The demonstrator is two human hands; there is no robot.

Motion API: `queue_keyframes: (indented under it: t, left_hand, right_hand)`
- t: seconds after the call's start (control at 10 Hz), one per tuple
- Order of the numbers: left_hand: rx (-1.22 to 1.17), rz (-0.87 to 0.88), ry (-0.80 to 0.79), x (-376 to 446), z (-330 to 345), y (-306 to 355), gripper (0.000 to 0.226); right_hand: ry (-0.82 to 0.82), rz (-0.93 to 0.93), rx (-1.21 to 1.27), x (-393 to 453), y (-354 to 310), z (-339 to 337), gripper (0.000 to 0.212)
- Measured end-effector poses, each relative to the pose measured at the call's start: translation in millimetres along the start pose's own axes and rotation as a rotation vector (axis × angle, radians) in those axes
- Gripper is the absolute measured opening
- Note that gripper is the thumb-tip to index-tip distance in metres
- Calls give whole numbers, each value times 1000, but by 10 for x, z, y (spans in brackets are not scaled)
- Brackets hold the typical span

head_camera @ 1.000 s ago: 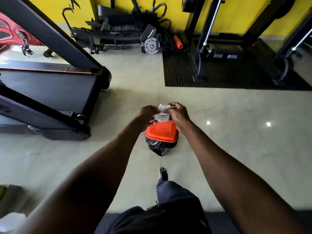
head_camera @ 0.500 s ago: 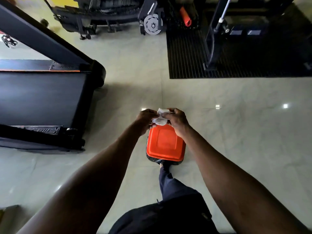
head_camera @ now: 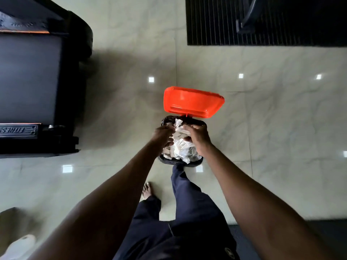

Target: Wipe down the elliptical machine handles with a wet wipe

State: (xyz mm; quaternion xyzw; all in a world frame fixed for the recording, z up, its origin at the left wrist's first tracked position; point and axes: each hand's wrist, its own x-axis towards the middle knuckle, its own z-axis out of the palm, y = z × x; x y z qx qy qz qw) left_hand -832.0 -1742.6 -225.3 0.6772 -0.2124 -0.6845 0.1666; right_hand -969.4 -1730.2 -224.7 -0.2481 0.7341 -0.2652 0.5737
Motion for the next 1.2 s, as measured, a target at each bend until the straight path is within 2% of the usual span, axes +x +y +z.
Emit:
queue_keyframes:
  t: [0.1,0.2,0.3,0.4,0.6,0.7,0.9,1.1,1.2]
  left_hand:
    - [16,-60,17,279,-28,-140,14]
    - [43,-142,47,725,-20,-362,11]
    - [57,-168,52,979,4,-480,5]
    - [97,-168,56,1434,80,-699,23]
    - [156,-184,87,1984,146,-943,32]
    - [178,-195,101,2092,168,-1003,33]
    - [223,-180,90,1898,242,-901,34]
    - [289,-66,31,1356,266,-560,35]
    - [320,63,1,927,257,-369,29]
  right_hand:
    - [54,8,-148,335,309,100,20]
    - [67,56,-358,661,597,207,15]
    - [48,78,-448,835,727,254,20]
    - [2,59,-499,1280,1045,401,8]
    - [-205,-15,-756,1819,1417,651,37]
    - [-224,4,-768,1928,1484,659,43]
    - [-160,-37,-687,1724,1351,471,34]
    - [-95,3,-550,1256,1020,258,34]
    - [-37,-37,-460,876,762,214,37]
